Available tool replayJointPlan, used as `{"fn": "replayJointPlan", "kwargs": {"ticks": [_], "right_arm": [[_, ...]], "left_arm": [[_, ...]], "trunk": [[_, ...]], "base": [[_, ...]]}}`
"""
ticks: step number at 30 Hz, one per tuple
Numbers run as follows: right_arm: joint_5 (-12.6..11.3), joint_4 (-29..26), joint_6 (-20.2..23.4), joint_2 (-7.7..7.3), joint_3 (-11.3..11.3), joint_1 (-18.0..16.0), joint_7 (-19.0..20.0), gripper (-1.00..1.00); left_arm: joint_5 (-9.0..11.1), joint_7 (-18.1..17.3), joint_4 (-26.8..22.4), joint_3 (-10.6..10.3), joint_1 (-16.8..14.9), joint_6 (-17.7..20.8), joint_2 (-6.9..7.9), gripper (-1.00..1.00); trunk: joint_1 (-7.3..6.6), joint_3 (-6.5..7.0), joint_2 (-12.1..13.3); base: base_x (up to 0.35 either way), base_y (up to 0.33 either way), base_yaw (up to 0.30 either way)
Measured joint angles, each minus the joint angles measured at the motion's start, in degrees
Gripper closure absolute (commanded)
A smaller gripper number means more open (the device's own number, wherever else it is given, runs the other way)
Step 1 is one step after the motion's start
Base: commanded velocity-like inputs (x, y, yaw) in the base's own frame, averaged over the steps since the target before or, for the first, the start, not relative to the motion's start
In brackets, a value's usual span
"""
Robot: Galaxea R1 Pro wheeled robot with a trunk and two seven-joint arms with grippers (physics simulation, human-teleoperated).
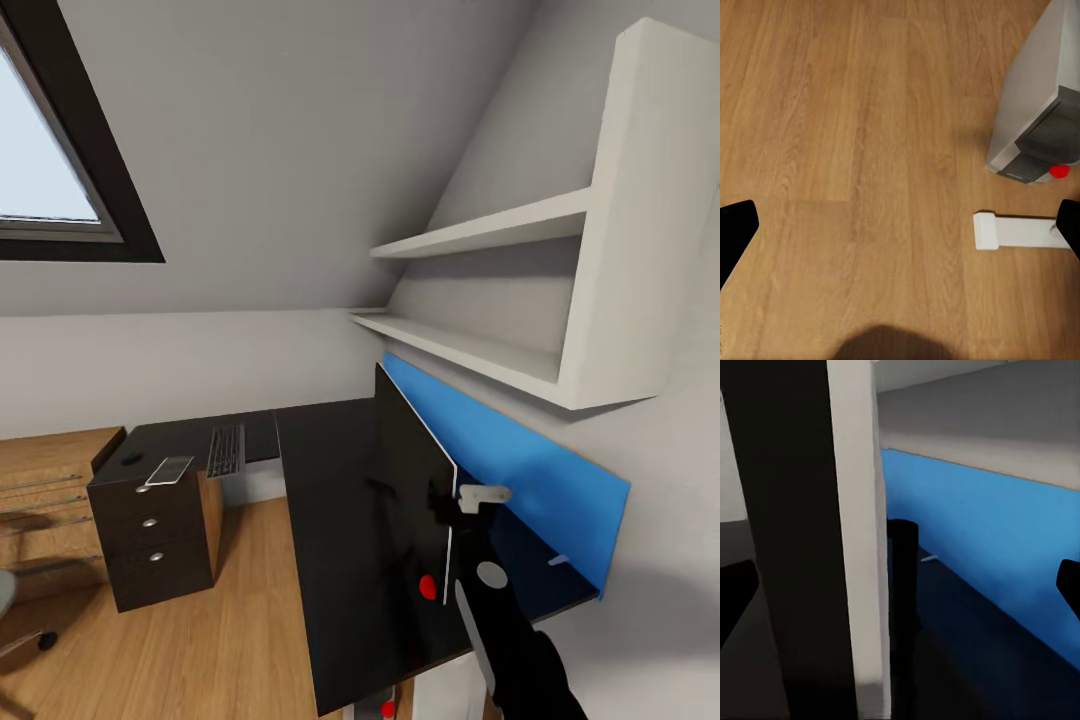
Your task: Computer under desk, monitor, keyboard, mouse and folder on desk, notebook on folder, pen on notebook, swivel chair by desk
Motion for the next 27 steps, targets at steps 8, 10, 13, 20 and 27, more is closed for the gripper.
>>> {"fn": "replayJointPlan", "kwargs": {"ticks": [8,10,13,20,27], "right_arm": [[-0.01,0.82,0.24,0.01,0.22,0.0,0.08,-1.0],[-0.02,1.03,0.3,0.02,0.44,0.0,0.11,-1.0],[-0.03,1.6,0.36,0.03,0.88,0.0,0.17,-1.0],[-0.01,3.21,0.41,0.04,1.45,0.0,0.23,-1.0],[-0.02,3.74,0.21,0.04,1.39,0.0,0.41,-1.0]], "left_arm": [[0.0,0.0,0.0,0.0,0.0,0.0,0.0,-1.0],[0.0,0.0,0.0,0.0,0.0,0.0,-0.01,-1.0],[0.0,0.0,0.0,0.0,-0.01,0.0,-0.03,-1.0],[0.0,0.0,0.0,0.0,-0.01,0.0,0.0,-1.0],[0.0,0.0,0.0,0.0,0.0,0.0,0.04,-1.0]], "trunk": [[0.0,0.0,0.0],[0.0,0.0,0.0],[0.0,0.0,0.0],[0.0,0.0,0.0],[0.0,0.0,0.0]], "base": [[0.0,0.0,0.0],[0.0,0.0,0.0],[0.0,0.0,0.0],[0.0,0.0,0.0],[0.0,0.0,0.0]]}}
